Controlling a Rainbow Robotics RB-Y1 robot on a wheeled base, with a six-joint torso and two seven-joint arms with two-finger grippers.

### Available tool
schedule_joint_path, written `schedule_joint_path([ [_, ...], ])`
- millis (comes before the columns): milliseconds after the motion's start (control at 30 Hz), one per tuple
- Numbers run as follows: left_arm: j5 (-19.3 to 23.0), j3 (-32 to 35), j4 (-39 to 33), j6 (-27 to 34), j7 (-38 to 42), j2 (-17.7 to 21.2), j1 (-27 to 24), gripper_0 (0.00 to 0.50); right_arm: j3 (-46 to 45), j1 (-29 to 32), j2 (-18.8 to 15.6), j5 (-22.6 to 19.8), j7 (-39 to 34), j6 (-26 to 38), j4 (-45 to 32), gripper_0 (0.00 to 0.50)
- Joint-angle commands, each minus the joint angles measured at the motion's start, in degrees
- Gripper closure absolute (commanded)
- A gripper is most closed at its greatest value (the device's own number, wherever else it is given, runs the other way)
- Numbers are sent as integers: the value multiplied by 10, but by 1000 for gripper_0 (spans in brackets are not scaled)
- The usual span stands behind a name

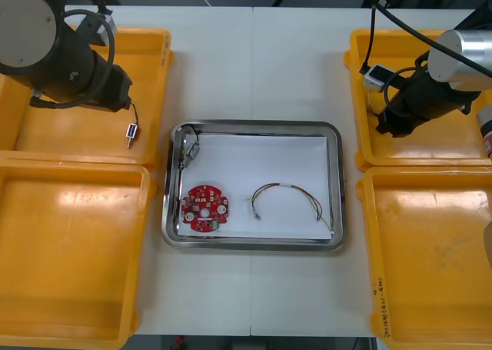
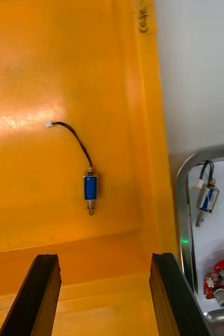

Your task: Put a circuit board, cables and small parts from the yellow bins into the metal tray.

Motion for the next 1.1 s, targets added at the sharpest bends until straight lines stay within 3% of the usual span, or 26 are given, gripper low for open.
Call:
schedule_joint_path([
  [33,0,23,39,-39,-52,22,-25,0,22,4,6,-5,-25,-11,-9,0],
  [333,17,23,130,-112,-142,22,-26,0,29,9,6,1,-32,-18,-9,0],
  [667,33,13,165,-127,-160,22,-26,0,29,15,6,2,-37,-23,-9,0],
  [700,34,9,168,-131,-161,22,-26,0,28,15,5,2,-37,-23,-9,21],
  [767,35,2,175,-141,-161,22,-26,0,28,15,6,2,-38,-23,-9,153],
  [800,35,-3,180,-148,-161,22,-26,0,29,15,5,1,-40,-23,-9,293],
  [833,35,-6,186,-154,-161,22,-25,0,28,15,5,1,-41,-23,-9,379],
  [1000,38,-24,203,-180,-159,22,-26,0,28,15,5,2,-42,-28,-9,500],
  [1100,42,-28,210,-181,-161,22,-26,0,28,15,5,2,-42,-31,-9,500],
])
